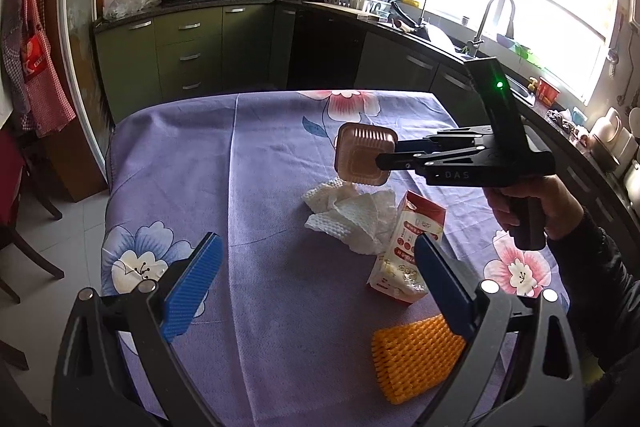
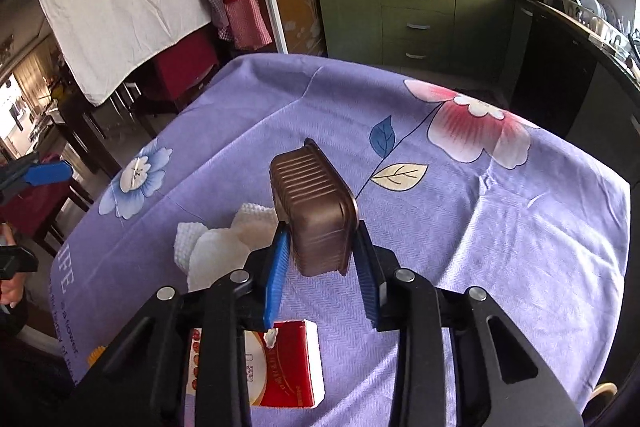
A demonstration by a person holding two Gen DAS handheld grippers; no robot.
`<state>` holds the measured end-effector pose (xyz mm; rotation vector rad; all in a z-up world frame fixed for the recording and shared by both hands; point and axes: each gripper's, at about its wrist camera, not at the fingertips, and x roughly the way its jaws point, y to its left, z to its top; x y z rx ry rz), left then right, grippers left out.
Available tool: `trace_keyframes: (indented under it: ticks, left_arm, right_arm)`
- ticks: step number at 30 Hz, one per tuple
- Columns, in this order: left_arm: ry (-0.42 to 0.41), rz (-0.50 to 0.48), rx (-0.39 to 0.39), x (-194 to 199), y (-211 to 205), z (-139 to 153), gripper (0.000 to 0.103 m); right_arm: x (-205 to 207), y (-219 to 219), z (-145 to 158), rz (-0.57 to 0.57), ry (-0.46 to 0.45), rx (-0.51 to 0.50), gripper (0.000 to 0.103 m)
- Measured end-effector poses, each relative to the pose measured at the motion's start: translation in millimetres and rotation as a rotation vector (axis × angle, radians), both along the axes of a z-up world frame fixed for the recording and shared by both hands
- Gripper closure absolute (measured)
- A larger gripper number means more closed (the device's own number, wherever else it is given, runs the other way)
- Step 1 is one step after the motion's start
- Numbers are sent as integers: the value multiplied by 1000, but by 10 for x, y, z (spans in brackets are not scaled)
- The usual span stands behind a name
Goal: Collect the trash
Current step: 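Grasp the brown plastic tray with the right gripper, then carry the brown tray over the bin and open the right gripper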
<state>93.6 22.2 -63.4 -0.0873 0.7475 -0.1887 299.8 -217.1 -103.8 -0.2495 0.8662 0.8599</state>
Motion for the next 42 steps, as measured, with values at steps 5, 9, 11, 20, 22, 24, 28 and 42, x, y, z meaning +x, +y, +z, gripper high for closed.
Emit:
trace_keyframes:
  ticks: [5, 9, 11, 20, 22, 24, 28, 42]
  left_arm:
    - [-12, -9, 12, -27, -38, 33, 12]
    - [-17, -19, 18, -52, -70, 61, 12]
    - [-22, -26, 24, -79, -103, 81, 12]
    - [-42, -55, 49, -159, -266, 167, 12]
    - [-44, -66, 57, -174, -321, 181, 12]
    - [-46, -76, 64, -187, -366, 192, 12]
    - [-57, -91, 81, -202, -458, 227, 12]
    - [-65, -132, 104, -205, -645, 290, 12]
  right_arm:
    - [-93, -54, 117, -16, -38, -2, 71]
    - [-195, -141, 199, -38, -54, -5, 71]
    - [-257, -216, 240, -52, -61, -5, 71]
    - [-547, -653, 430, -117, -92, 13, 74]
    - [-616, -754, 467, -131, -103, 16, 74]
    - [-684, -873, 507, -147, -110, 19, 74]
    - [-796, -1017, 567, -152, -124, 32, 74]
    - [-1114, -1365, 738, -197, -185, 42, 74]
